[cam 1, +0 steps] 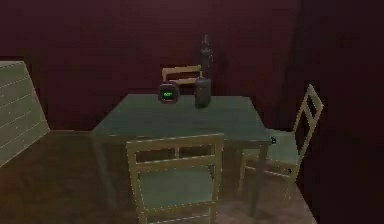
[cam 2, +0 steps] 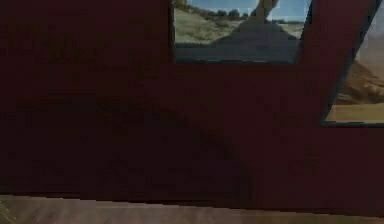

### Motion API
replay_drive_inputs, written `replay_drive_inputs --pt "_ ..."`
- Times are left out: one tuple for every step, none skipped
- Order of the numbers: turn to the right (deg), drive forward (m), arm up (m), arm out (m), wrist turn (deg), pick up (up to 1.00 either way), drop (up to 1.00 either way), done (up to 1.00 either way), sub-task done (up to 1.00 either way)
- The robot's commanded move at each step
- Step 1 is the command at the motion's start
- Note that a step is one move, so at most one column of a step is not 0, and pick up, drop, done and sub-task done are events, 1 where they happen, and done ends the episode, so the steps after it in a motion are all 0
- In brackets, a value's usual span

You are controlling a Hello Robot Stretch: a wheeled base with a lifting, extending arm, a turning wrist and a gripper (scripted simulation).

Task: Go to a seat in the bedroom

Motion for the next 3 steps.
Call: replay_drive_inputs --pt "45.0 0.00 0.00 0.00 0.0 0.00 0.00 0.00 0.00" --pt "3.0 0.00 0.00 0.00 0.0 0.00 0.00 0.00 0.00" --pt "0.0 0.25 0.00 0.00 0.0 0.00 0.00 0.00 0.00"
